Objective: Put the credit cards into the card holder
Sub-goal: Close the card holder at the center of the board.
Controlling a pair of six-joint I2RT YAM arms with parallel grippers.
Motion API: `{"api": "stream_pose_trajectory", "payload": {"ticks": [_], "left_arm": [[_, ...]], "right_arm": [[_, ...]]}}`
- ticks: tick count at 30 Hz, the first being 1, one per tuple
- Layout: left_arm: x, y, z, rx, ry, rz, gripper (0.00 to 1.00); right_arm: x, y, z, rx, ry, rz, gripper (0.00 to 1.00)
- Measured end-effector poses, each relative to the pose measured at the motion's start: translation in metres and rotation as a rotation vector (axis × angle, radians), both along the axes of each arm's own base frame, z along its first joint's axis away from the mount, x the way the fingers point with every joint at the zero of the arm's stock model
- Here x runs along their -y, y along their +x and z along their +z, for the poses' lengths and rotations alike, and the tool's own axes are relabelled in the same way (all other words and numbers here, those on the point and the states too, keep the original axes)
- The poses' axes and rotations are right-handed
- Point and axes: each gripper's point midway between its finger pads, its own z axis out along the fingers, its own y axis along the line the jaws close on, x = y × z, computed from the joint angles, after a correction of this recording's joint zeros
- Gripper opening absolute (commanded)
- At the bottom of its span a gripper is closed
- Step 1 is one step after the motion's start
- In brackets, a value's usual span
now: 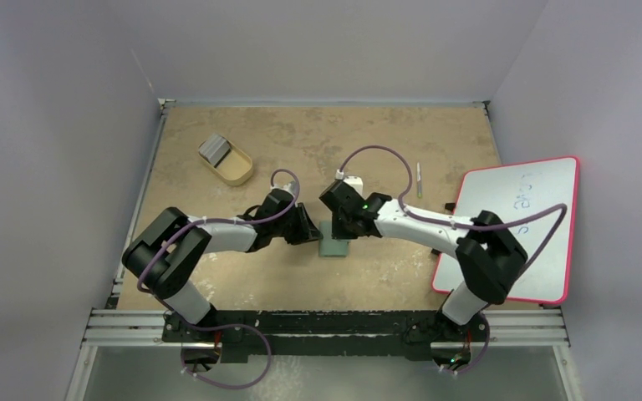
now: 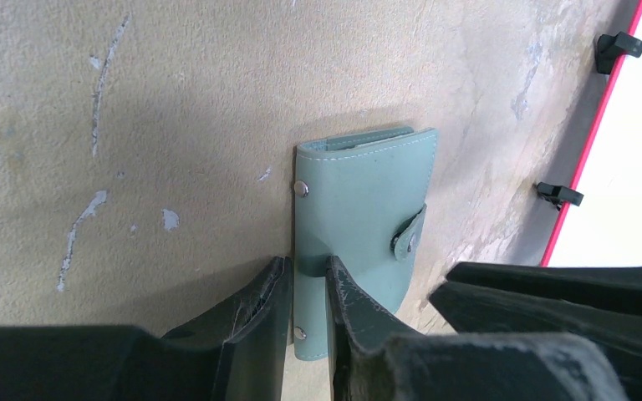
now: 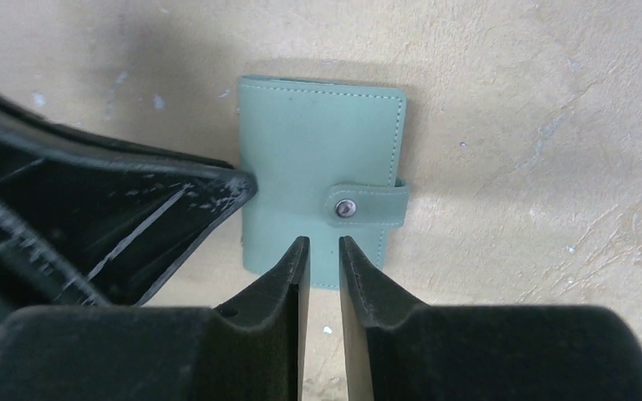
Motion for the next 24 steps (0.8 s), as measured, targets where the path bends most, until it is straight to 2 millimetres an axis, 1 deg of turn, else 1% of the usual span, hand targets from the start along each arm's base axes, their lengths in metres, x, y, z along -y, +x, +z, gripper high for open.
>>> {"api": "stream_pose_trajectory", "payload": {"ticks": [4, 6, 8, 11, 13, 15, 21, 24], "left_arm": [[0.0, 0.0, -0.001, -0.002, 0.0, -0.001, 0.21], [0.0, -0.001, -0.001, -0.003, 0.0, -0.002, 0.21], [0.0, -0.001, -0.001, -0.003, 0.0, -0.002, 0.21], [0.0, -0.001, -0.001, -0.003, 0.0, -0.002, 0.22], [0.0, -0.001, -0.001, -0.003, 0.0, -0.003, 0.22], [0.0, -0.001, -0.001, -0.004, 0.0, -0.003, 0.22], [0.002, -0.001, -0.001, -0.003, -0.007, -0.008, 0.22], [0.003, 0.0, -0.001, -0.002, -0.011, -0.011, 0.22]], "right_arm": [[0.002, 0.001, 0.016, 0.03, 0.1, -0.004, 0.21], [0.005, 0.004, 0.018, 0.034, 0.161, -0.014, 0.21], [0.011, 0.004, 0.013, 0.025, 0.212, -0.025, 0.21], [0.026, 0.001, -0.002, 0.001, 0.243, -0.049, 0.21], [0.031, -0.001, -0.007, -0.01, 0.264, -0.057, 0.21], [0.03, -0.001, -0.008, -0.012, 0.293, -0.053, 0.21], [0.016, 0.004, 0.001, 0.006, 0.371, -0.024, 0.21], [0.012, 0.006, 0.001, 0.006, 0.389, -0.016, 0.21]]}}
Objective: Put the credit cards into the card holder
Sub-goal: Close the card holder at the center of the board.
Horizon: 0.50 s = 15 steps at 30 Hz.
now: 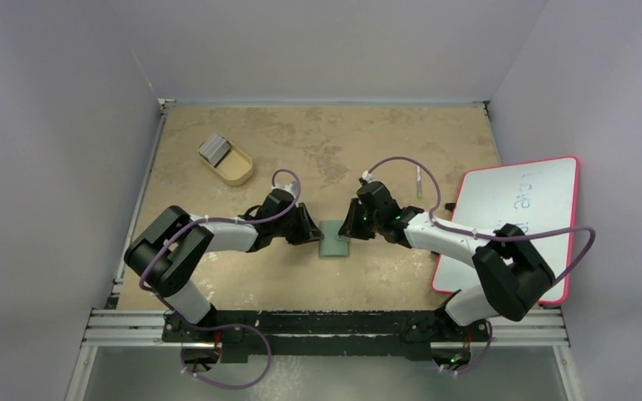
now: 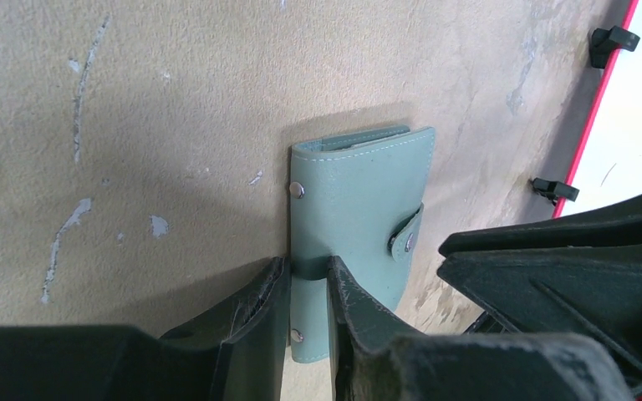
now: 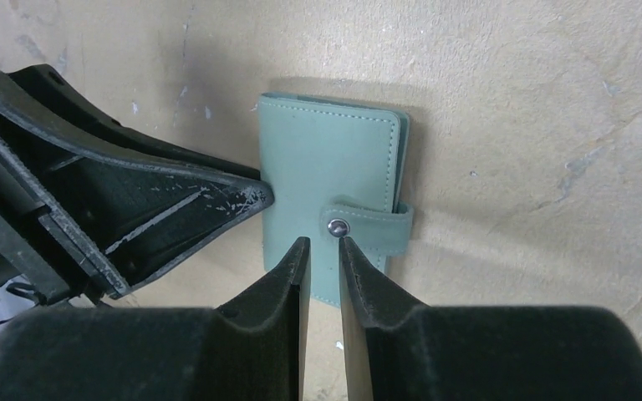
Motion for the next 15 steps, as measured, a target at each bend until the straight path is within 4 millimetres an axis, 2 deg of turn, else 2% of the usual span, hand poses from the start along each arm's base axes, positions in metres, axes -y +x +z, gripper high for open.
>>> {"api": "stream_pose_trajectory", "payload": {"ticks": [7, 15], "left_arm": [[0.001, 0.0, 0.0, 0.0, -0.005, -0.004, 0.22], [0.001, 0.0, 0.0, -0.001, -0.006, -0.006, 0.22]], "right_arm": [[0.0, 0.001, -0.015, -0.032, -0.015, -0.004, 0.21], [-0.002, 0.001, -0.017, -0.04, -0.008, -0.009, 0.2]]}}
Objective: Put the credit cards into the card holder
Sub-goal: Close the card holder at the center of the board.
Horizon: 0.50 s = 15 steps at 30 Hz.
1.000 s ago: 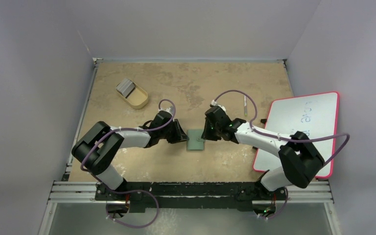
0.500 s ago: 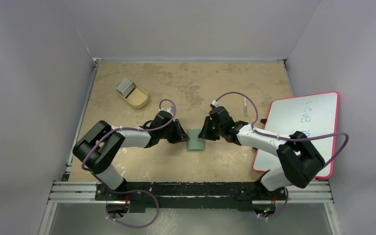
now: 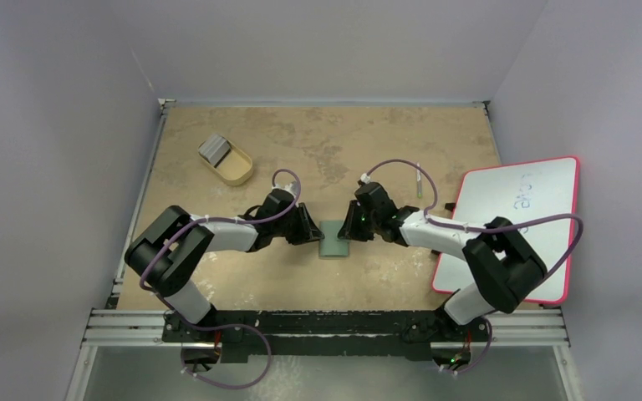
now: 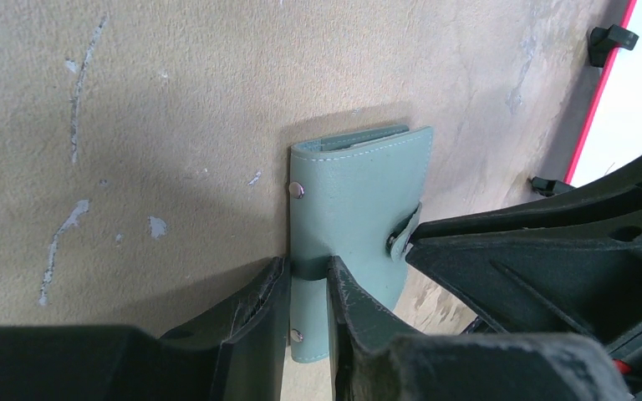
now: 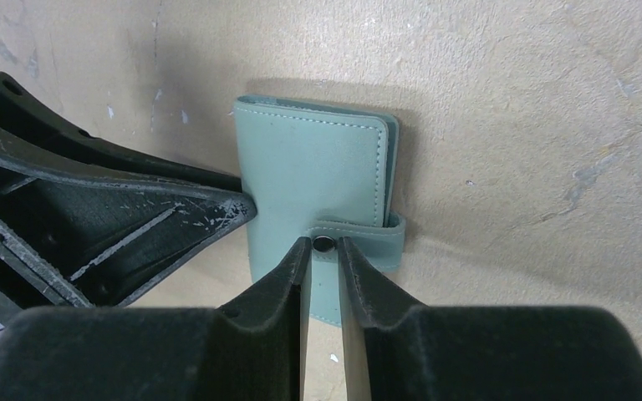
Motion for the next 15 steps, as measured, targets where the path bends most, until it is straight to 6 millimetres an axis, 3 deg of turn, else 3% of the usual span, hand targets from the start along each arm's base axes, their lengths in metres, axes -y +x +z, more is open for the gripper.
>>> {"api": "stream_pose_trajectory", "payload": {"ticks": [15], "left_arm": [[0.0003, -0.0004, -0.0001, -0.002, -0.001, -0.002, 0.21]], "right_arm": [[-0.0057, 0.0003, -0.004, -0.021, 0.037, 0.002, 0.17]]}}
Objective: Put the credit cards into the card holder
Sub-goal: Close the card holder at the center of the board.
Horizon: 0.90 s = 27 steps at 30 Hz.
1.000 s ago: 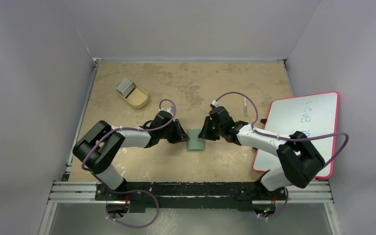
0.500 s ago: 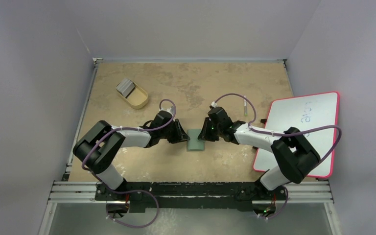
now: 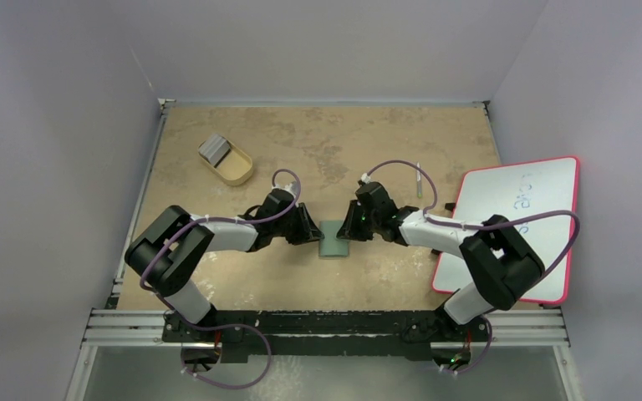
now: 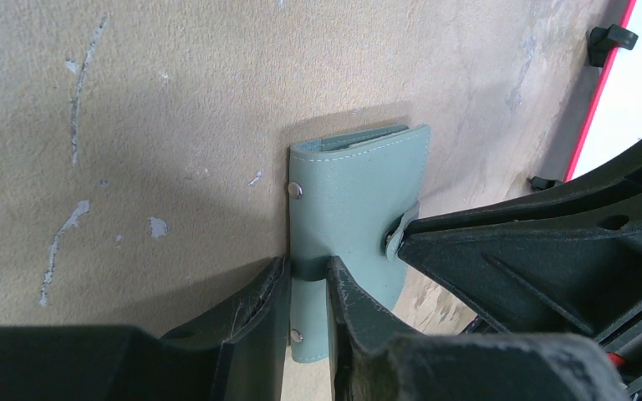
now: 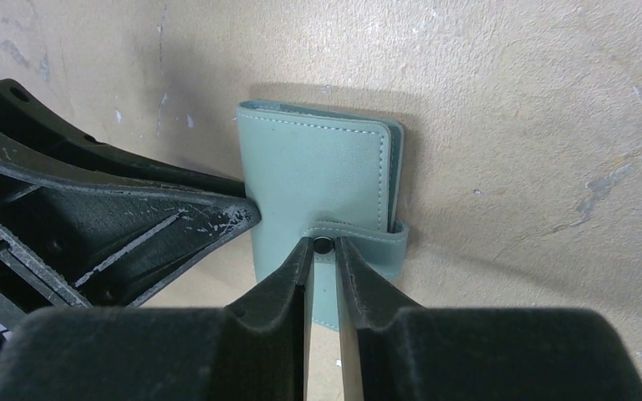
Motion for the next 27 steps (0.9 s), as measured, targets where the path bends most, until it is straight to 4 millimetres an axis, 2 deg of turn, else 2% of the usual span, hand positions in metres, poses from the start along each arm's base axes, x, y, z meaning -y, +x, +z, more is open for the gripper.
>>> {"api": "stream_pose_trajectory", "payload": {"ticks": [19, 27], "left_arm": [[0.0, 0.0, 0.0, -0.002, -0.002, -0.001, 0.21], [0.0, 0.001, -0.001, -0.004, -0.007, -0.002, 0.21]], "right_arm": [[-0.002, 0.011, -0.002, 0.004, -0.055, 0.009, 0.11], [-0.007, 0.011, -0.003, 0.018, -0.167, 0.028, 0.08]]}}
